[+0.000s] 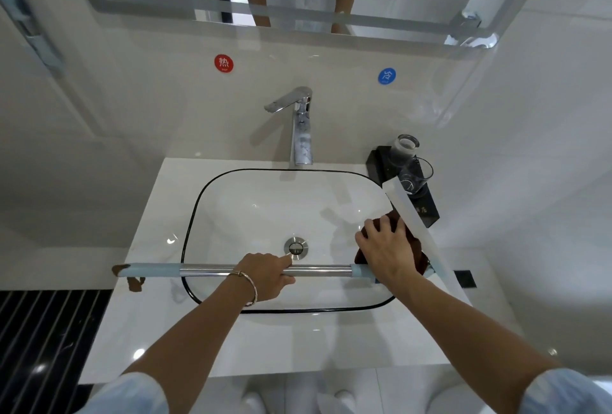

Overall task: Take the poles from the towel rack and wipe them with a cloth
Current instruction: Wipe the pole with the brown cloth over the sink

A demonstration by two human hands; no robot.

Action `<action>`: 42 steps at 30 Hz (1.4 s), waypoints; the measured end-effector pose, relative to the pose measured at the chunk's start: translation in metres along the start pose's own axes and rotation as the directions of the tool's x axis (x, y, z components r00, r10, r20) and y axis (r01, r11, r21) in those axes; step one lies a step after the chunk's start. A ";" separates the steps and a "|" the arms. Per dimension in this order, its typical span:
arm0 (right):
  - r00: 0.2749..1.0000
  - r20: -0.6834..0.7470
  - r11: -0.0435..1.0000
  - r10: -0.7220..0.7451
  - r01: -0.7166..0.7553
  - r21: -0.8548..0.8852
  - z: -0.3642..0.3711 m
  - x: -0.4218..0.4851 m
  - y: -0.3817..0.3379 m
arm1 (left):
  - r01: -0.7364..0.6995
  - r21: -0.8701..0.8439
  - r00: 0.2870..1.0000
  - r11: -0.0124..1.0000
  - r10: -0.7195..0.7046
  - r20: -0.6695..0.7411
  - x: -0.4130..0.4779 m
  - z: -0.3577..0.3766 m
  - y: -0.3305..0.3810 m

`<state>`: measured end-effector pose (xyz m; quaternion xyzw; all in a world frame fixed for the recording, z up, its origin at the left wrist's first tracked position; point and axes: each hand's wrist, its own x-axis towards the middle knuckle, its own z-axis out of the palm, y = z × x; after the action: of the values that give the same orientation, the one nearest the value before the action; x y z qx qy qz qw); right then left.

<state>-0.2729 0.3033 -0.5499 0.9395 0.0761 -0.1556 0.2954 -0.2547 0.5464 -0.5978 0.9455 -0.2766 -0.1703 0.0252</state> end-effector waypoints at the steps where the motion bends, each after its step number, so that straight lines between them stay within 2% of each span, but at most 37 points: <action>1: 1.000 0.018 1.000 0.008 -0.007 -0.015 -0.003 0.001 -0.001 | 0.000 0.000 1.000 1.000 0.000 -0.006 -0.001 -0.001 -0.001; 6: 0.999 -0.007 0.996 0.049 -0.049 -0.073 -0.026 -0.002 0.010 | -0.005 -0.003 0.998 1.000 0.005 -0.066 -0.001 -0.023 -0.002; 11: 0.995 -0.061 0.990 0.080 -0.086 -0.111 -0.038 -0.005 0.056 | -0.002 -0.069 0.996 0.998 -0.005 -0.094 0.007 -0.051 -0.006; 16: 0.993 -0.079 0.993 0.092 -0.098 -0.071 -0.042 -0.012 0.096 | -0.028 -0.070 0.992 0.997 0.019 -0.123 0.017 -0.068 0.001; 31: 0.988 -0.153 0.998 0.027 -0.035 -0.048 -0.043 -0.024 0.062 | 0.006 -0.135 0.999 0.991 -0.011 -0.037 0.003 -0.045 -0.019; 38: 0.984 -0.162 0.995 -0.072 0.059 -0.083 -0.055 -0.016 0.033 | 0.025 -0.120 0.999 0.992 -0.022 0.026 -0.017 -0.029 -0.042; 42: 0.962 -0.227 0.979 -0.154 0.118 -0.165 -0.091 -0.006 0.031 | 0.028 -0.106 0.999 0.994 -0.024 0.032 -0.024 -0.031 -0.049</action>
<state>-0.2483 0.3308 -0.4606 0.9192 0.1868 -0.0553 0.3422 -0.2378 0.5992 -0.5683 0.9435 -0.2551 -0.1998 0.0691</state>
